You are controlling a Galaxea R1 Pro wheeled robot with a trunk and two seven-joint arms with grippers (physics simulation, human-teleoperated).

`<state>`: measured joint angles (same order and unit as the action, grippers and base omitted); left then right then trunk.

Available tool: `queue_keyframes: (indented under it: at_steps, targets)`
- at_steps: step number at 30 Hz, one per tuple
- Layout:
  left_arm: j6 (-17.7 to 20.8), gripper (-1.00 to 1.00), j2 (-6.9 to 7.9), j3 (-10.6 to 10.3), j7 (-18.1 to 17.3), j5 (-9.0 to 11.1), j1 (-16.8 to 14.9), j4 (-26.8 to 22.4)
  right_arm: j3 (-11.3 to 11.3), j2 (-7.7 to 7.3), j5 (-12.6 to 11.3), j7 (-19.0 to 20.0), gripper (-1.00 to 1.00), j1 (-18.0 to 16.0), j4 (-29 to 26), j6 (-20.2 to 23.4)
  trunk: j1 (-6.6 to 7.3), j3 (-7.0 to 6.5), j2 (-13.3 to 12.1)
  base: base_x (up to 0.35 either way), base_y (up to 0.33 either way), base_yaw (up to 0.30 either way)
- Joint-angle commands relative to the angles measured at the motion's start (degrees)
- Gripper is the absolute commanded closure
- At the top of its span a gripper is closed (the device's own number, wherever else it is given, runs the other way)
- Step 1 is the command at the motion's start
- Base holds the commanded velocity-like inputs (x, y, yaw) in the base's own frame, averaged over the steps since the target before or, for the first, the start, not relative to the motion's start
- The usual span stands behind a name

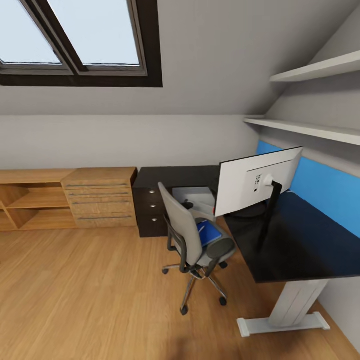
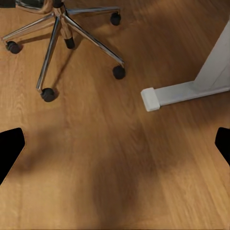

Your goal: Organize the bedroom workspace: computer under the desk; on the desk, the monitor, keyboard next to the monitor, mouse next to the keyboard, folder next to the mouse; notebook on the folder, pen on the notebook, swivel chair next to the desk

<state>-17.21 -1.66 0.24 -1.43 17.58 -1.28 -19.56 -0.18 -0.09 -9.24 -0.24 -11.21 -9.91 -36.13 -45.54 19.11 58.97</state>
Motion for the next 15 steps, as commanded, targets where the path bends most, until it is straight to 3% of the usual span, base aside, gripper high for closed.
queue_keyframes:
  at_steps: [1,11,15]
  targets:
    - [-0.17,-1.0,-0.01,0.02,-0.15,0.34,-0.04,0.04,0.0,0.0,-0.14,-0.02,-1.0,-0.04,0.04,-0.17,-0.01,0.08,0.04,0.046,0.092,0.0]
    - [-0.22,-1.0,-0.07,-0.04,-0.11,0.35,-0.04,0.04,0.08,0.0,-0.07,0.23,-1.0,-0.04,0.06,-0.18,-0.01,0.09,0.04,0.008,0.015,0.0]
    - [-0.2,-1.0,-1.01,-0.01,0.05,0.4,-0.14,0.35,0.08,1.21,0.22,0.06,-1.0,-0.1,1.36,-0.01,-0.01,0.09,0.04,0.0,0.0,0.0]
